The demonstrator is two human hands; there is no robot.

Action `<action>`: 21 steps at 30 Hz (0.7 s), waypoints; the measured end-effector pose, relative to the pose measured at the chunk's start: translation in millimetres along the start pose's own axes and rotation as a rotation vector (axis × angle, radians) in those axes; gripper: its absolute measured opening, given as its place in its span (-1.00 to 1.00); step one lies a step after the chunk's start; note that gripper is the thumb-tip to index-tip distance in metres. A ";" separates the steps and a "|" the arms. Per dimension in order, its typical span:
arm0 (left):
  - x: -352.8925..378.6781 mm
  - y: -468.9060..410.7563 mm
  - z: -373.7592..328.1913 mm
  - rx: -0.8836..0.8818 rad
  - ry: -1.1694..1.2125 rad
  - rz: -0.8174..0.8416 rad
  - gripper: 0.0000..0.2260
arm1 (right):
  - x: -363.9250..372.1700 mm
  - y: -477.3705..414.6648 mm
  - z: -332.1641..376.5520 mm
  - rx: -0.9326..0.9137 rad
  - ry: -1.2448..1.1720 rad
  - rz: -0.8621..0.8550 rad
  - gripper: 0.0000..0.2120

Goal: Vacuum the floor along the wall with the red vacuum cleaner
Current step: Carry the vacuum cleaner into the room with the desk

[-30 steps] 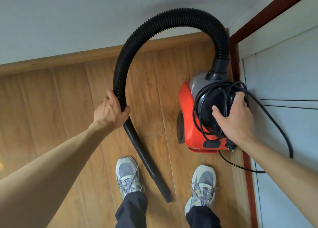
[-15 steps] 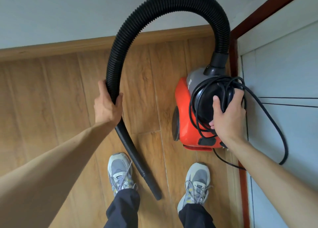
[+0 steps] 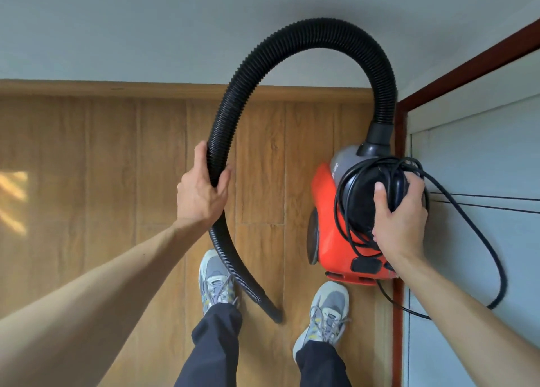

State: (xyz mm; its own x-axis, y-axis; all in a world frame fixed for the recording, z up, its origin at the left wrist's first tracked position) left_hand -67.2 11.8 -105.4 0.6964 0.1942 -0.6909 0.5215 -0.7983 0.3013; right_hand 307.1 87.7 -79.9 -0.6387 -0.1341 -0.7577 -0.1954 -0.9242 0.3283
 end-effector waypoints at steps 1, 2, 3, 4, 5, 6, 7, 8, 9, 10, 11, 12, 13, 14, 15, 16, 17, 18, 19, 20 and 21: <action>-8.9 5.3 -5.8 0.004 0.004 0.000 -0.59 | -5.7 5.1 10.0 -0.009 -0.013 -0.002 -0.54; -18.1 10.6 -12.4 0.007 0.007 -0.004 -0.60 | -12.2 10.4 21.0 -0.026 -0.022 -0.012 -0.55; -28.0 16.3 -19.2 0.007 0.009 -0.015 -0.61 | -19.8 16.3 32.7 -0.052 -0.025 -0.030 -0.57; -38.2 21.6 -25.8 0.003 0.011 -0.031 -0.62 | -27.7 21.5 42.9 -0.075 -0.023 -0.048 -0.59; -47.9 26.6 -33.1 -0.002 0.014 -0.049 -0.63 | -35.1 25.5 51.5 -0.091 -0.025 -0.059 -0.61; -57.2 31.7 -40.6 -0.006 0.018 -0.067 -0.64 | -41.6 28.9 59.9 -0.106 -0.034 -0.060 -0.64; -65.4 36.6 -48.1 -0.013 0.024 -0.080 -0.65 | -47.4 31.7 69.0 -0.129 -0.040 -0.057 -0.66; -72.9 41.1 -55.3 -0.022 0.029 -0.092 -0.66 | -52.9 34.1 79.7 -0.164 -0.037 -0.055 -0.68; -80.4 45.2 -61.6 -0.035 0.033 -0.102 -0.68 | -57.7 36.5 91.2 -0.203 -0.030 -0.051 -0.70; -87.8 49.6 -66.5 -0.052 0.037 -0.112 -0.69 | -62.1 39.1 102.4 -0.239 -0.022 -0.046 -0.72; -95.4 54.7 -70.9 -0.067 0.044 -0.123 -0.70 | -66.6 41.8 112.5 -0.264 -0.016 -0.040 -0.74; -103.2 60.5 -75.7 -0.075 0.048 -0.137 -0.71 | -70.8 43.6 120.7 -0.276 -0.014 -0.030 -0.75; -111.3 66.4 -80.8 -0.074 0.049 -0.151 -0.71 | -74.1 46.0 128.0 -0.278 -0.018 -0.012 -0.75; -119.7 72.2 -85.7 -0.072 0.048 -0.165 -0.72 | -76.7 48.1 134.7 -0.280 -0.019 0.010 -0.74; -129.0 78.6 -90.1 -0.075 0.049 -0.182 -0.72 | -79.2 50.7 142.2 -0.293 -0.013 0.031 -0.73; -138.7 85.1 -94.0 -0.080 0.051 -0.200 -0.73 | -81.9 54.1 150.3 -0.317 -0.001 0.045 -0.73; -148.4 92.1 -97.7 -0.087 0.052 -0.215 -0.73 | -84.9 58.6 158.9 -0.346 0.012 0.058 -0.73; -158.5 99.5 -101.2 -0.098 0.055 -0.228 -0.73 | -87.7 64.4 167.9 -0.373 0.020 0.077 -0.73; -168.9 107.7 -104.5 -0.116 0.061 -0.241 -0.73 | -89.7 71.3 176.4 -0.392 0.016 0.107 -0.74; -180.3 116.5 -106.7 -0.138 0.066 -0.256 -0.73 | -91.1 78.9 184.3 -0.404 0.006 0.142 -0.74; -192.8 126.2 -108.5 -0.160 0.065 -0.274 -0.72 | -93.1 87.5 192.5 -0.415 0.001 0.172 -0.74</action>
State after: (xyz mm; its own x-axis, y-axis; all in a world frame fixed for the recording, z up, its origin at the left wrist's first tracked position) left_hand -82.2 -64.5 137.1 0.5467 0.4295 -0.7188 0.7612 -0.6126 0.2129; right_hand 206.2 88.2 127.9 -0.6347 -0.2989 -0.7126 0.2294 -0.9535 0.1957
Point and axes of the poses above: each hand's wrist, its own y-axis away from the middle knuckle, its own x-axis out of the palm, z = x × y, the point moved 9 cm from there along -y, towards the middle knuckle, and after that the axes turned 3 degrees about y, right-handed, at the moved point
